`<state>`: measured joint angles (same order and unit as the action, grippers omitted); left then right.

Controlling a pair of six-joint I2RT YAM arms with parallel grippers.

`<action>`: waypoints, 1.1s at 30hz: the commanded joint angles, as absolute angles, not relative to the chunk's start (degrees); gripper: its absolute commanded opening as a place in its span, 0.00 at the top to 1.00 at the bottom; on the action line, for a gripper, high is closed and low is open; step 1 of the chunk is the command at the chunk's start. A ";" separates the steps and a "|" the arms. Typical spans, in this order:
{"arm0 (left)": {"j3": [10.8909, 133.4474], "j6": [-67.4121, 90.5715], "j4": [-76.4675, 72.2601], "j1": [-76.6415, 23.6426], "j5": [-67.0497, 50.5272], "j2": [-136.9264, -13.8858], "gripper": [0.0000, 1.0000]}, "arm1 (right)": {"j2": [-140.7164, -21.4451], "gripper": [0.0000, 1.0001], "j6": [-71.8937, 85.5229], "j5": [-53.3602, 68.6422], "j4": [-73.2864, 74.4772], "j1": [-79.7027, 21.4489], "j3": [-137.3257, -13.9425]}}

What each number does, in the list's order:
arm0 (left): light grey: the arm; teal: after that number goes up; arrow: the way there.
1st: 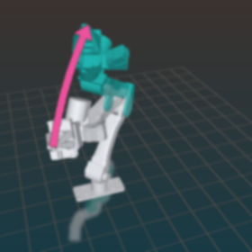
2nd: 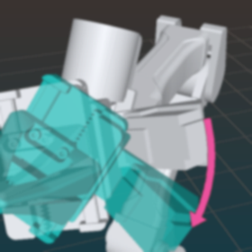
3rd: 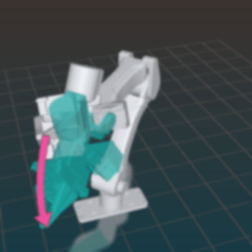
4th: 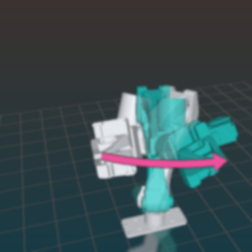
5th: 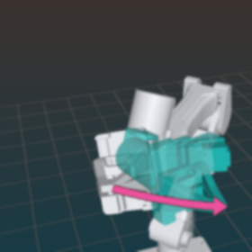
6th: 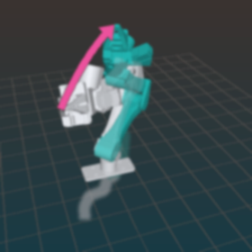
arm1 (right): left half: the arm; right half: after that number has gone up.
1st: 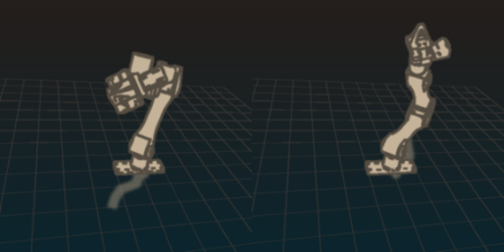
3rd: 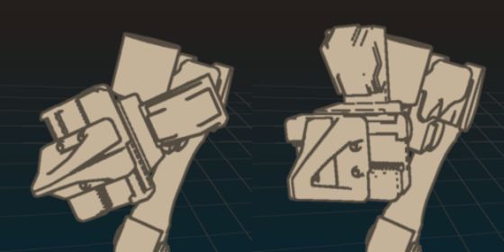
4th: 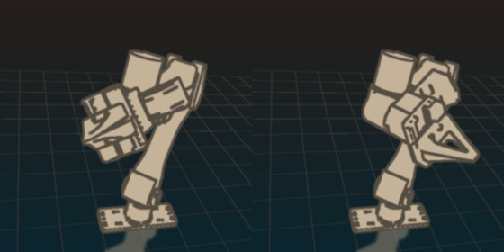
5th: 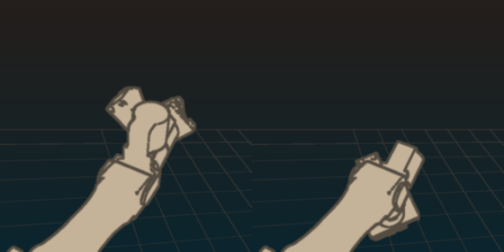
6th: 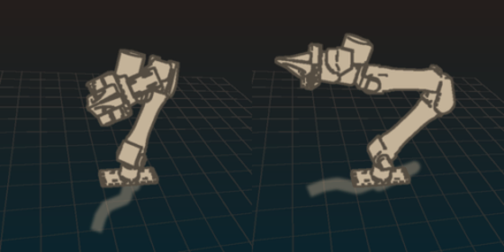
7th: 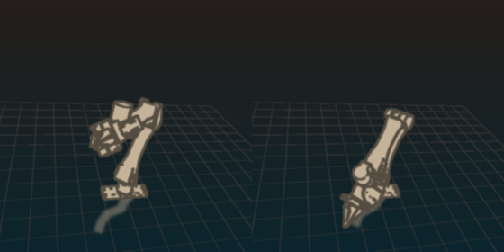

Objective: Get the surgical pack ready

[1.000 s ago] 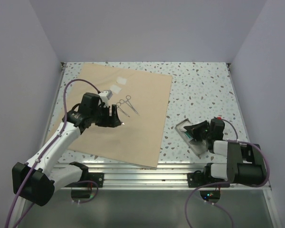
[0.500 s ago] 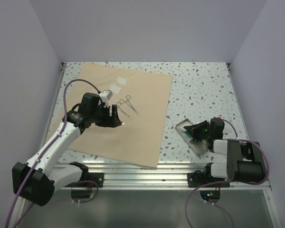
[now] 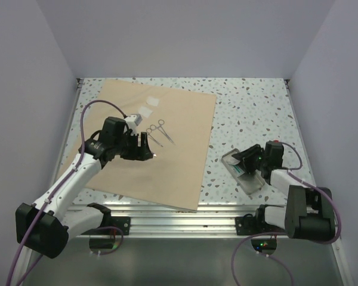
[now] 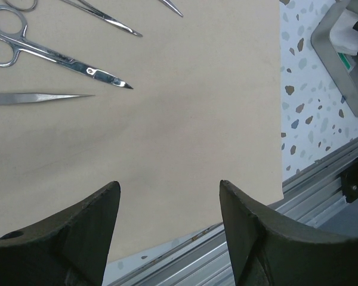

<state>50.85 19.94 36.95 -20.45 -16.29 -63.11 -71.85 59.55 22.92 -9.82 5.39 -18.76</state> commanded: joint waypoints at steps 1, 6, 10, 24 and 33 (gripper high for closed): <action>50.63 18.98 34.63 -20.65 -17.49 -63.37 0.29 | -68.91 0.55 55.20 20.48 -0.18 5.45 -21.71; 50.36 18.81 34.28 -20.65 -17.67 -63.89 0.29 | -66.10 0.51 53.09 20.39 7.37 5.27 -23.46; 50.36 18.55 34.19 -20.57 -17.58 -64.25 0.29 | -65.22 0.49 51.16 20.48 15.72 4.92 -25.31; 59.93 23.37 30.08 -17.23 -14.06 -75.39 0.26 | -70.47 0.49 30.08 14.95 39.28 -2.97 -52.89; 68.19 33.30 14.69 -5.72 -17.67 -91.04 0.21 | -80.50 0.43 22.42 18.62 37.71 -16.69 -65.48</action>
